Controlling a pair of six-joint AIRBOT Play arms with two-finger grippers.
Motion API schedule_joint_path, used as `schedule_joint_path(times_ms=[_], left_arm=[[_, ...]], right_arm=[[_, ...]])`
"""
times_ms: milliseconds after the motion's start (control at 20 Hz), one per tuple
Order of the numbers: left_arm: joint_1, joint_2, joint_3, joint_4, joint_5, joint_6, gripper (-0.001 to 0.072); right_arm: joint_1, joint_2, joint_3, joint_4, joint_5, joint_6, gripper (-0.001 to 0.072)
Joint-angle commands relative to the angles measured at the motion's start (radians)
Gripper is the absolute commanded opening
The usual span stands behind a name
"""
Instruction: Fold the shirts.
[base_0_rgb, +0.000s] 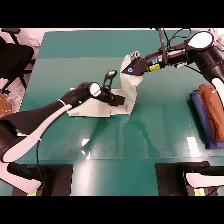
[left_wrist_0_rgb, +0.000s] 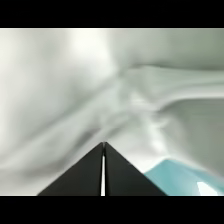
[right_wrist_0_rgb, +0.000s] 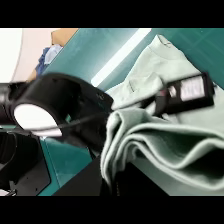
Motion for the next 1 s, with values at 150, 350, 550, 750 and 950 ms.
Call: schedule_joint_path(times_ms=[150, 350, 550, 750, 950], left_arm=[[0.184, 0.141, -0.001, 0.224, -0.082, 0.008, 0.0021], [0.342, 0.221, -0.001, 0.246, -0.166, 0.038, 0.0022], [0.448, 0.306, 0.000, 0.247, -0.213, 0.076, 0.0022], [0.477, 0.374, 0.000, 0.260, -0.213, 0.087, 0.0023], [0.477, 0.389, 0.000, 0.260, -0.221, 0.087, 0.0023]], right_arm=[[0.049, -0.003, 0.001, 0.000, -0.077, 0.011, 0.0015], [0.131, -0.055, 0.001, 0.000, -0.171, 0.027, 0.0015], [0.210, -0.141, 0.001, 0.001, -0.299, 0.031, 0.0015], [0.278, -0.249, 0.001, 0.002, -0.390, 0.052, 0.0016], [0.335, -0.327, 0.001, 0.001, -0.437, 0.091, 0.0016]])
